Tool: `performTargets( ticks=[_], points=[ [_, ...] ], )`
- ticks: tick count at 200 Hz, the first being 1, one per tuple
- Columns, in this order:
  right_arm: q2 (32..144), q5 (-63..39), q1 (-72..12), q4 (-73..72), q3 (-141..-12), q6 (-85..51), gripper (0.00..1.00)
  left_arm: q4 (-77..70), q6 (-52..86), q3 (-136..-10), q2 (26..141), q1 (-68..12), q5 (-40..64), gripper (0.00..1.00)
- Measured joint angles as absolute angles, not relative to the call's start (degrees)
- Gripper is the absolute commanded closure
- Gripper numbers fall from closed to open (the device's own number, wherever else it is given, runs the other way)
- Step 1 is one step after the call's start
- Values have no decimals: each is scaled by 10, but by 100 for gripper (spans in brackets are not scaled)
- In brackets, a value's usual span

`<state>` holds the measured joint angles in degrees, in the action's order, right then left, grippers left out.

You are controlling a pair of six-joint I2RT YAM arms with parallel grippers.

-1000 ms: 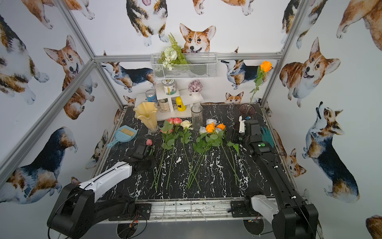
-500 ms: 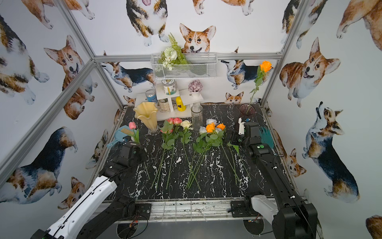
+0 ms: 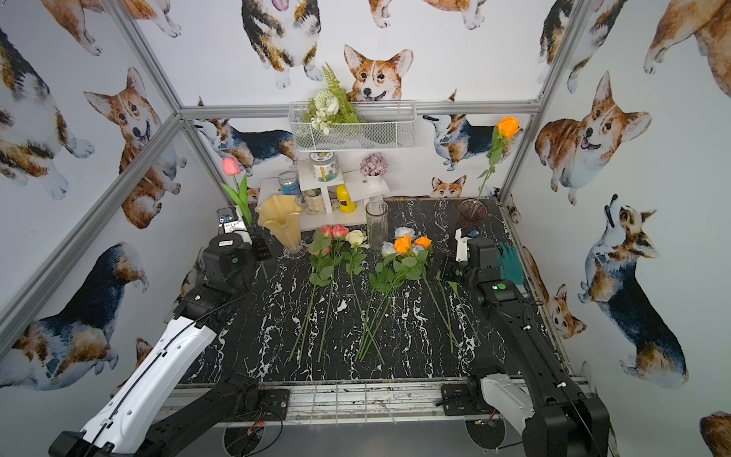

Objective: Arrange the flowers in different vases according to their variety
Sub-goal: Pick up the flower at the center of the board, then insert the flower into the vase.

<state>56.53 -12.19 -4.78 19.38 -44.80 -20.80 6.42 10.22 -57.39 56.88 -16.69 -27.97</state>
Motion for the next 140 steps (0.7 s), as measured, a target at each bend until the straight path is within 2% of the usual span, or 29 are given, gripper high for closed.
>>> performTargets(
  ticks=[37, 79, 140],
  points=[
    [548, -138, -49, 186, -426, -219, 0, -24, 45, -675, 676, -120, -247, 100],
    [535, -150, -60, 182, -410, -230, 0, -104, 42, -773, 784, -80, -188, 100],
    [514, -150, -61, 182, -410, -236, 0, -190, 44, -743, 868, -37, -114, 100]
  ],
)
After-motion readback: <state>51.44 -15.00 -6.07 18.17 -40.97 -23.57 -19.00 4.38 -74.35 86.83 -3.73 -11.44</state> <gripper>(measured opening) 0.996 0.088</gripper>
